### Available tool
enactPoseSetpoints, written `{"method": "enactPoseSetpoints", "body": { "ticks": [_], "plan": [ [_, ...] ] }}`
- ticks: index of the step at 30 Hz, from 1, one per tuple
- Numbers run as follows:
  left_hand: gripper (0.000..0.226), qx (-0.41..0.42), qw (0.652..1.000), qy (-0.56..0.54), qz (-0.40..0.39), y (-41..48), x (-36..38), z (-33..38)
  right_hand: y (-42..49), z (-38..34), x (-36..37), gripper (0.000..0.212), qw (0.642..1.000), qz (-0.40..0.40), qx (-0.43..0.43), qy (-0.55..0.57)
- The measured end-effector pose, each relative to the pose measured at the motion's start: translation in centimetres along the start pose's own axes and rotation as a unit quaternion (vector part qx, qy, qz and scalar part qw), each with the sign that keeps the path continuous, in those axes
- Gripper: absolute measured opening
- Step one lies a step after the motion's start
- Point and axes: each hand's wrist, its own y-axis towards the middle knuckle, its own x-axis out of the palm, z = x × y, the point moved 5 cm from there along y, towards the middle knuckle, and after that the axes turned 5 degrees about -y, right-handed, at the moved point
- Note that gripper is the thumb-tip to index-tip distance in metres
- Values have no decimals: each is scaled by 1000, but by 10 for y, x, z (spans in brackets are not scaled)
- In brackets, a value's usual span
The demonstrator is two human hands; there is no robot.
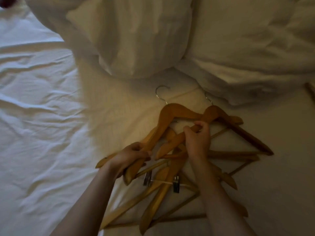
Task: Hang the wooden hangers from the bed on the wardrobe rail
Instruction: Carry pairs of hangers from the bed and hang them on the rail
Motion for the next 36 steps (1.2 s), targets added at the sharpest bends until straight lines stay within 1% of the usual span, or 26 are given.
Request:
{"method": "enactPoseSetpoints", "body": {
  "ticks": [2,5,8,10,11,12,14,16,17,19,20,23,25,26,29,34,36],
  "plan": [
    [34,0,1000,-24,-5,-16,11,-2,-15,2,-12,38,1000,-8,6,12],
    [42,26,999,-4,20,-37,26,-1,-39,2,-28,47,999,-19,0,40],
    [38,63,995,46,68,-59,43,1,-61,5,-50,58,996,-38,6,82],
    [35,102,989,73,79,-78,60,3,-74,8,-66,63,991,-43,27,122],
    [36,125,985,92,73,-87,71,4,-78,12,-75,61,989,-45,40,135],
    [39,145,981,109,67,-95,82,4,-83,15,-83,55,988,-51,49,137],
    [39,171,977,111,60,-109,101,4,-93,21,-98,32,988,-69,47,129],
    [39,182,976,103,62,-122,119,1,-103,25,-117,9,988,-69,35,133],
    [42,184,974,112,69,-126,126,-1,-108,26,-126,2,988,-64,29,136],
    [45,194,970,125,74,-137,140,-7,-115,29,-145,4,989,-54,12,138],
    [46,199,970,123,70,-143,146,-10,-120,30,-154,10,989,-55,5,140],
    [47,211,973,87,40,-159,162,-20,-132,41,-170,31,989,-85,12,125],
    [49,219,974,47,22,-170,170,-28,-143,50,-182,41,990,-95,21,103],
    [50,220,975,29,22,-173,172,-32,-146,53,-186,41,989,-101,23,102],
    [52,222,975,-13,19,-185,176,-46,-162,58,-200,26,987,-116,23,111],
    [53,245,967,-69,18,-202,178,-67,-184,79,-214,34,982,-92,35,158],
    [54,250,965,-83,8,-205,178,-75,-192,89,-218,36,979,-85,53,178]
  ]
}}
